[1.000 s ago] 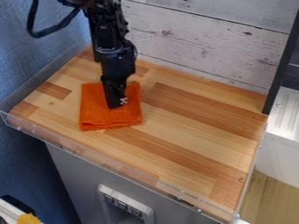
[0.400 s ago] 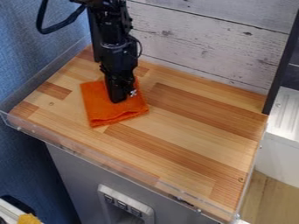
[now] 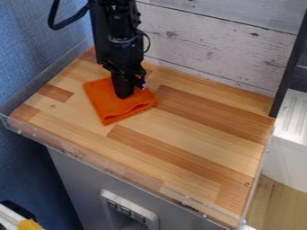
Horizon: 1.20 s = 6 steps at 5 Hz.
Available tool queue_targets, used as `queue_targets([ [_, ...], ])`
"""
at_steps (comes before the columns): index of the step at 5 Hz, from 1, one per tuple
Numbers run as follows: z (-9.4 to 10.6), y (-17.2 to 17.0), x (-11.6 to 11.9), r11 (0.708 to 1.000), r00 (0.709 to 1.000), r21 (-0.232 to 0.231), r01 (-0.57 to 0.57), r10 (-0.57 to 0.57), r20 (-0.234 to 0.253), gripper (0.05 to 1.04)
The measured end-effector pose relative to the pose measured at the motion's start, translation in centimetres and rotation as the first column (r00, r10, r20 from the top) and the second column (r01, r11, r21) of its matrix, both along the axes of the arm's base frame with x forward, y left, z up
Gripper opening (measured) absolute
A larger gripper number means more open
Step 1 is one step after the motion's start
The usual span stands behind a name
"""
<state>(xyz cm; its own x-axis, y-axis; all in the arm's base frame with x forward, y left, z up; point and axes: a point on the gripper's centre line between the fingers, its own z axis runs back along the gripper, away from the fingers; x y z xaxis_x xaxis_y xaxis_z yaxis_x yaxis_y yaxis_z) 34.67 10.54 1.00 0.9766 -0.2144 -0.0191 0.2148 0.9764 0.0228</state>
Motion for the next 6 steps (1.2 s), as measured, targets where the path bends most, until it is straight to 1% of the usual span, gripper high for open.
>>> queue_targets([
  [1,0.0,0.0,0.4,0.997,0.997,-0.002,-0.072,0.072,0.004,0.081],
  [2,0.3,-0.2,0.5,0.991,0.991,-0.017,-0.130,0.130,-0.014,0.233],
  [3,0.5,-2.0,-0.2,0.986,0.986,-0.027,-0.163,0.161,-0.049,0.485],
  [4,2.7,-4.7,-0.9,0.983,0.983,-0.027,-0.180,0.179,-0.038,0.788],
  [5,4.8,-6.9,-1.9,0.979,0.979,-0.025,-0.202,0.202,-0.017,0.994],
  [6,6.9,-8.9,-2.8,0.976,0.977,-0.020,-0.215,0.215,0.010,0.995],
])
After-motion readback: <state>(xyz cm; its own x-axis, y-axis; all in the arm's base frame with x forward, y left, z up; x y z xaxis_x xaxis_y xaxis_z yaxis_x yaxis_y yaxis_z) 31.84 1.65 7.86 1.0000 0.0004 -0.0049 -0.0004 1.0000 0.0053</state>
